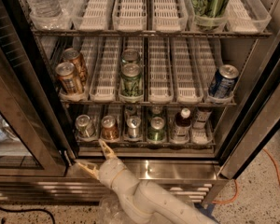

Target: Pick 7up can from bottom shelf of fridge

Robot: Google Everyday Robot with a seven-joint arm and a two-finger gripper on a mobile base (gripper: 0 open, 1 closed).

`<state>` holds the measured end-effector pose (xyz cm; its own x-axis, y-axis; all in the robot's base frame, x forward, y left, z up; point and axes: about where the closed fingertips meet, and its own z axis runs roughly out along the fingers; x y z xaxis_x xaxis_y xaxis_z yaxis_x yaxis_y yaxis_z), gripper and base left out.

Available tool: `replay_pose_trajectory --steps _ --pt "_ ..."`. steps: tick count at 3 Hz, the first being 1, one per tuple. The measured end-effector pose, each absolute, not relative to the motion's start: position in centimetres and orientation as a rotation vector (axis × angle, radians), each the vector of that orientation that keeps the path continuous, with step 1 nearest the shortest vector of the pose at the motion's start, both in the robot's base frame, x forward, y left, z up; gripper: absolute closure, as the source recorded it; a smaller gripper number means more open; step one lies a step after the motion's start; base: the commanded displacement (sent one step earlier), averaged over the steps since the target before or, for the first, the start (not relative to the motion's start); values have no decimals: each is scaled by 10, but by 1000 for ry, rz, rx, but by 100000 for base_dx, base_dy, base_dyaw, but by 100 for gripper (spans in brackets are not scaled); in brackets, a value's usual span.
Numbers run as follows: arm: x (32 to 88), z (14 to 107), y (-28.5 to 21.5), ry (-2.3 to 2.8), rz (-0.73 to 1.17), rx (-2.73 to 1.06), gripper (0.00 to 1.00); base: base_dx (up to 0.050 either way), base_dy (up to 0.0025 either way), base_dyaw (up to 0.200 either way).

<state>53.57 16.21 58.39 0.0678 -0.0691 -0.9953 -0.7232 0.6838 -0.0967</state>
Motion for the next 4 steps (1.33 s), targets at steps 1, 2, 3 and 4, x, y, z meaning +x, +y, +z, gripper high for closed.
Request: replay_pose_trajectory --steps 1,2,3,4 --pt "544 584 163 1442 549 -696 26 0 0 0" --pt "556 589 165 1432 547 -693 28 0 0 0" --pt "571 593 168 1421 550 -689 30 0 0 0" --pt "585 596 175 1411 560 -692 30 0 0 0"
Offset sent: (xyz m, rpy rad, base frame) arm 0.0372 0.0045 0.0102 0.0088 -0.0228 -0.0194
